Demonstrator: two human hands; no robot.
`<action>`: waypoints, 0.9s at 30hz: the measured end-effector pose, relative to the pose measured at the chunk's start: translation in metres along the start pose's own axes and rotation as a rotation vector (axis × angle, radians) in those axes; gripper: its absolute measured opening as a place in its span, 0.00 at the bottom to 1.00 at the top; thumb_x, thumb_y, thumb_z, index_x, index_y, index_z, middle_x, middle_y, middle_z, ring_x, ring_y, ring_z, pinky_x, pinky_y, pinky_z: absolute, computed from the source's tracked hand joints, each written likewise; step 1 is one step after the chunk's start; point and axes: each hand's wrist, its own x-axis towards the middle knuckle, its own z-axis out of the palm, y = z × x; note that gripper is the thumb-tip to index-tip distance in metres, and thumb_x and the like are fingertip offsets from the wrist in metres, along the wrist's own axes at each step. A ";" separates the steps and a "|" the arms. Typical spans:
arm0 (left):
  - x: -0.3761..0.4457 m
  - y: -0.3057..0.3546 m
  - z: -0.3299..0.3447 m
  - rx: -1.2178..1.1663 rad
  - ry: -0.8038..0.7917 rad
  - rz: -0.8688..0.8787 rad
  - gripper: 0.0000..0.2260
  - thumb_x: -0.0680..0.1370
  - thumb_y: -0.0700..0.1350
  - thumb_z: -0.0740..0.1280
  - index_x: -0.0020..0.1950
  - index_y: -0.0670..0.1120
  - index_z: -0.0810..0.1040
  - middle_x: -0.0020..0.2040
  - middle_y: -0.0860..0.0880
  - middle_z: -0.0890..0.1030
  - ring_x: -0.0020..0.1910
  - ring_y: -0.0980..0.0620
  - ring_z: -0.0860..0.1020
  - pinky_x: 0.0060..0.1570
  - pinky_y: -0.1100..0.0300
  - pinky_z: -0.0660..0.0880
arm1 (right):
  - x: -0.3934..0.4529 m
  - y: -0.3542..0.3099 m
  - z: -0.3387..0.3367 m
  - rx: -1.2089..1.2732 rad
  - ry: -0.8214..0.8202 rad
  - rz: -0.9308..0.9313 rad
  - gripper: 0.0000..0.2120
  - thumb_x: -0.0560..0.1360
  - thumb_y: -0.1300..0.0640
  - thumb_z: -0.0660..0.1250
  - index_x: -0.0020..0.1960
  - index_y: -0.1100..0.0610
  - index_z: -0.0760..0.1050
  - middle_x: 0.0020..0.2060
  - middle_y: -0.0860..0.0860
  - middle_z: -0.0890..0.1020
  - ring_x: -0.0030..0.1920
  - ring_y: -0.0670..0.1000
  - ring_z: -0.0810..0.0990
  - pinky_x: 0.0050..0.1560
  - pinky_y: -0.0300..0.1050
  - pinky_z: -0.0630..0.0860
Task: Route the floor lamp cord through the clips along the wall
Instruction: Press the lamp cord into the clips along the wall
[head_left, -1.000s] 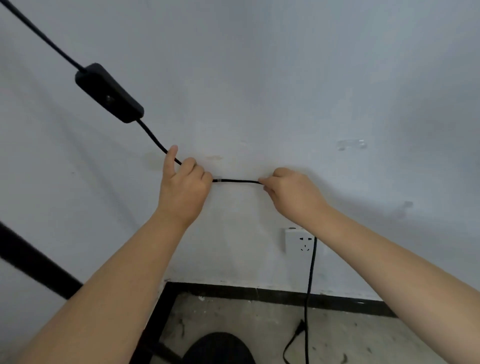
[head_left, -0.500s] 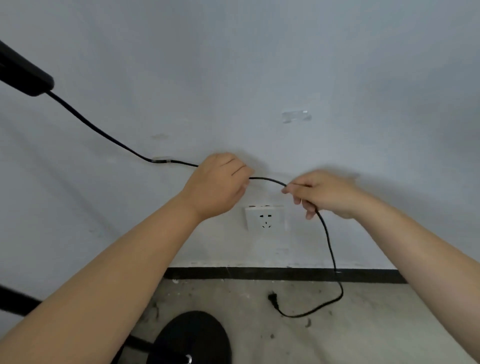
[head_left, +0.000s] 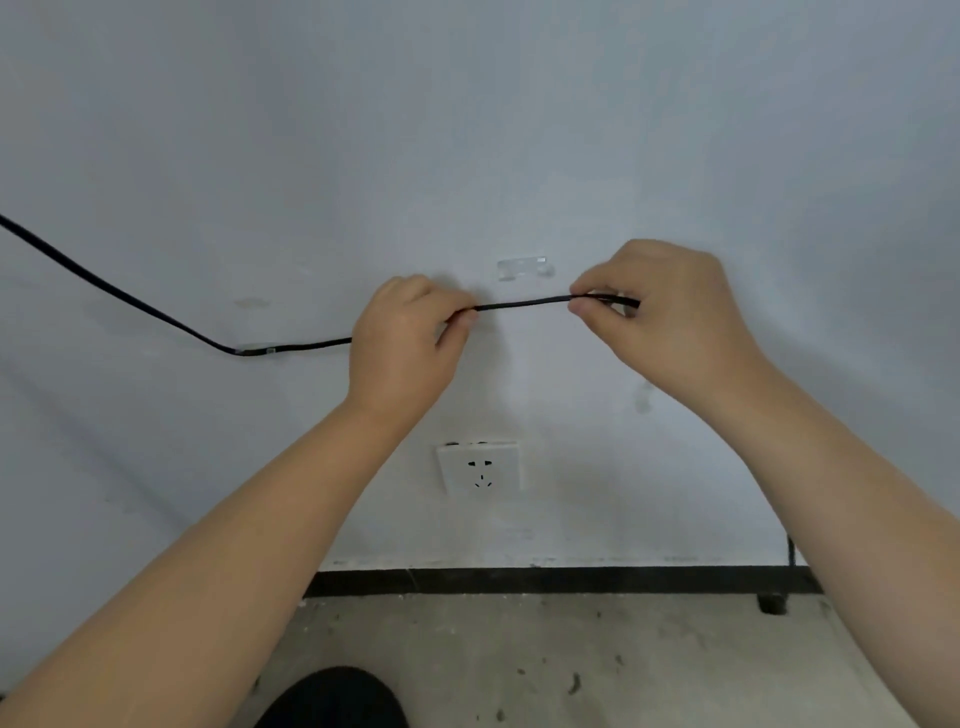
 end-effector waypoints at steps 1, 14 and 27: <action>0.000 0.002 0.000 -0.032 0.010 -0.052 0.05 0.72 0.35 0.68 0.44 0.37 0.83 0.36 0.35 0.81 0.40 0.39 0.78 0.39 0.58 0.66 | 0.002 -0.001 0.001 -0.009 0.014 -0.012 0.06 0.70 0.62 0.68 0.45 0.61 0.81 0.37 0.62 0.81 0.38 0.57 0.76 0.41 0.44 0.69; 0.020 0.015 0.003 0.102 -0.068 -0.076 0.07 0.75 0.39 0.63 0.51 0.41 0.79 0.46 0.40 0.84 0.45 0.40 0.79 0.42 0.50 0.76 | 0.021 -0.003 0.015 -0.227 -0.007 0.005 0.12 0.75 0.55 0.60 0.57 0.56 0.74 0.45 0.60 0.78 0.47 0.61 0.76 0.39 0.46 0.67; 0.020 0.017 0.004 0.090 0.100 0.182 0.09 0.68 0.31 0.68 0.45 0.39 0.83 0.36 0.38 0.84 0.35 0.41 0.81 0.27 0.50 0.80 | 0.032 -0.005 0.014 -0.174 -0.032 -0.012 0.10 0.75 0.57 0.59 0.48 0.57 0.79 0.34 0.53 0.69 0.40 0.57 0.72 0.40 0.47 0.68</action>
